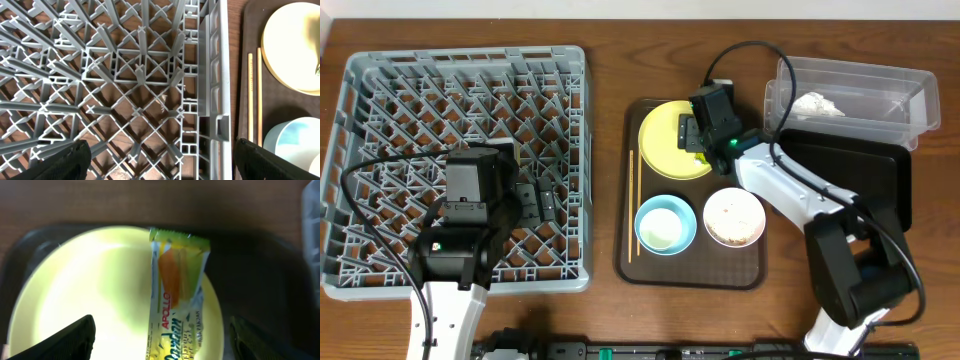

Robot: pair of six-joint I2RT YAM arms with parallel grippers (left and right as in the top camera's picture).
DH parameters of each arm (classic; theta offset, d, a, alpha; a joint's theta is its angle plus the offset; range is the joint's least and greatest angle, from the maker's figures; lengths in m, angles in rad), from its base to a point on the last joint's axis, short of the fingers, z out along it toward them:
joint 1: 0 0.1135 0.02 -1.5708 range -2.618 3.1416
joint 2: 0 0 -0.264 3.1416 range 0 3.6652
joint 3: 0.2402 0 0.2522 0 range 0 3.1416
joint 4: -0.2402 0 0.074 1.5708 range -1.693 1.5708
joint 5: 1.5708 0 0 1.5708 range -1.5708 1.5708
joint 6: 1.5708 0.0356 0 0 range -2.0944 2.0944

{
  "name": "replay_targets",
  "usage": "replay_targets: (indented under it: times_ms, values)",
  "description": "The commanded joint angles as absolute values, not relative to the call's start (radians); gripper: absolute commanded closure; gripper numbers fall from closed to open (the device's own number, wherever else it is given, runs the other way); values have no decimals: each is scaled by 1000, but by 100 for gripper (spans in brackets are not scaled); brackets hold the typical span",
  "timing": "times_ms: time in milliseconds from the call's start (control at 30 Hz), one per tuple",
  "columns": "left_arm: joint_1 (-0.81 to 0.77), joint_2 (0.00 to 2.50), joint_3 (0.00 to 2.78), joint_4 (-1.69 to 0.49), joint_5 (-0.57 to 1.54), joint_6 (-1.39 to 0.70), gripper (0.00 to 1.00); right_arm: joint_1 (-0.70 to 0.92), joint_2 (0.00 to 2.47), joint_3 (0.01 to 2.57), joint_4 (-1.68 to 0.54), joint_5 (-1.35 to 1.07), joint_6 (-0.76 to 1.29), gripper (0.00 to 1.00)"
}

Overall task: Sort waste into correct bins and load items into the dishwasher
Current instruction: 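Move the right gripper back to the plate and grasp the snack wrapper, then carry the wrapper with the right gripper and release it into the clear bin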

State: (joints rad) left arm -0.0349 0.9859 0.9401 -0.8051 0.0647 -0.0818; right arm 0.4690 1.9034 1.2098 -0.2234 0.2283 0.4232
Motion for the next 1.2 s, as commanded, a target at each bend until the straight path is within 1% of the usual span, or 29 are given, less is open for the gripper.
replay_targets:
  times_ms: [0,167,200,267,300,333,367,533,567,767,900,967,1033,1100,1167]
  values:
    - [-39,986,960,-807,67,-88,7,474,1960,1210,-228,192,415,18]
    - [-39,986,960,-807,67,-88,7,475,2016,1210,-217,171,426,18]
    - [-39,986,960,-807,67,-88,7,475,2017,1210,-217,171,426,19]
    - [-39,986,960,-808,67,-88,7,474,2019,1210,-209,176,426,25]
    - [-39,986,960,-808,67,-88,7,474,2017,1210,-202,176,426,31]
    - [-39,986,960,-807,67,-88,7,474,2015,1210,-196,176,426,40]
    - [-39,986,960,-807,67,-88,7,474,2012,1210,-191,176,426,46]
    - [-39,986,960,-808,67,-88,7,457,1953,1210,-189,183,426,94]
    - [-39,986,960,-808,67,-88,7,450,1933,1210,-191,187,426,99]
    - [-39,986,960,-808,67,-88,7,389,1773,1210,-194,230,425,99]
    - [-39,986,960,-808,67,-88,7,324,1664,1210,-199,310,455,99]
    - [-39,986,960,-808,67,-88,7,282,1625,1210,-227,411,567,99]
    - [-39,986,960,-808,67,-88,7,234,1597,1210,-284,508,735,99]
    - [-39,986,960,-809,67,-88,7,180,1582,1210,-337,543,881,99]
    - [-39,986,960,-810,67,-88,7,120,1582,1210,-360,540,970,99]
